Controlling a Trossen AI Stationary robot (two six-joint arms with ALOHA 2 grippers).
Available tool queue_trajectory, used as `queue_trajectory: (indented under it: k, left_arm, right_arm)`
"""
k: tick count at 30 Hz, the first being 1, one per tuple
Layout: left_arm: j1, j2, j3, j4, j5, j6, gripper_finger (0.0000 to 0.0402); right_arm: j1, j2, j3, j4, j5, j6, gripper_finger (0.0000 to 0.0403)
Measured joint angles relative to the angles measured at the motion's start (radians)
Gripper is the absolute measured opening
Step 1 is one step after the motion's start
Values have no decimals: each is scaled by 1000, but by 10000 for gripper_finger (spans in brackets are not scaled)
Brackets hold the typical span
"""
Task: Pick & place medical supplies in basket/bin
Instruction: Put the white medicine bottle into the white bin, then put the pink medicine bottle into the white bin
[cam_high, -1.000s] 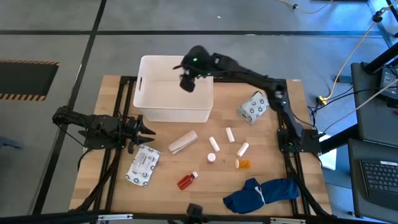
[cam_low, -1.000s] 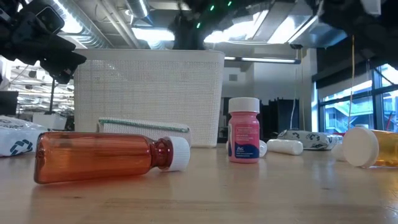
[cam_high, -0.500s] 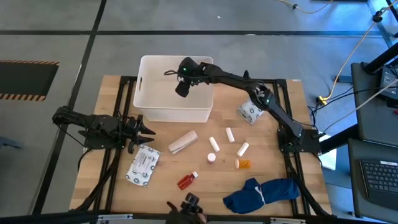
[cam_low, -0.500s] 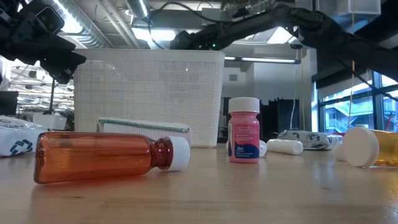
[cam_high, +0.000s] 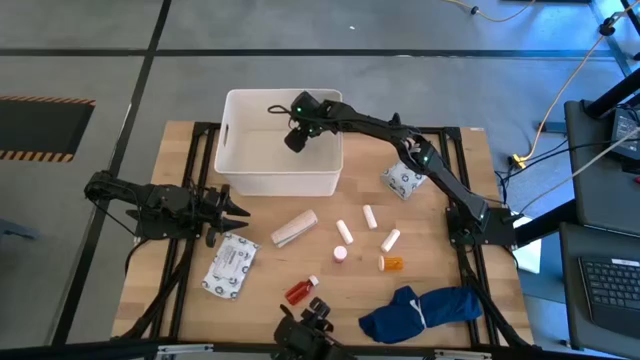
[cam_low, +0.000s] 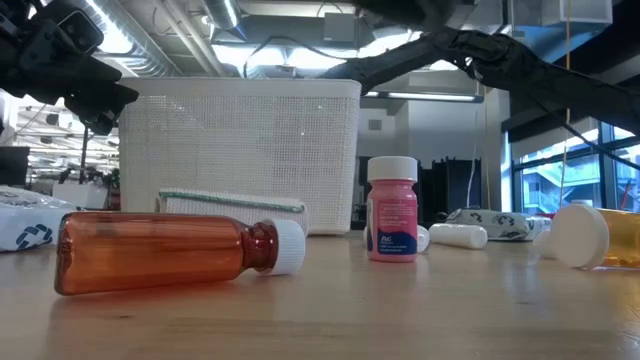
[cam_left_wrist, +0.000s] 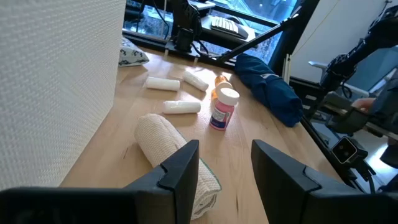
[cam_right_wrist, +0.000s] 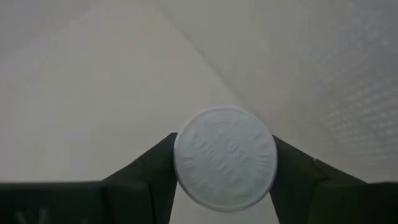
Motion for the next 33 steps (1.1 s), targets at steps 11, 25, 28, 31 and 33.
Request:
queue_trajectory:
  k: [11, 25, 28, 31, 33]
  left_arm:
    - [0, 0, 0, 0, -20, 0, 143]
    - [0, 0, 0, 0, -26, 0, 143]
    - [0, 0, 0, 0, -26, 0, 143]
    - [0, 0, 0, 0, -26, 0, 143]
    - [0, 0, 0, 0, -26, 1, 143]
  right_arm:
    - [7, 3, 0, 10, 0, 5, 244]
    - [6, -2, 3, -25, -12, 20, 307]
    - [6, -18, 3, -26, -20, 22, 308]
    - [5, -40, 5, -25, -24, 46, 308]
    - [5, -57, 5, -29, -25, 46, 308]
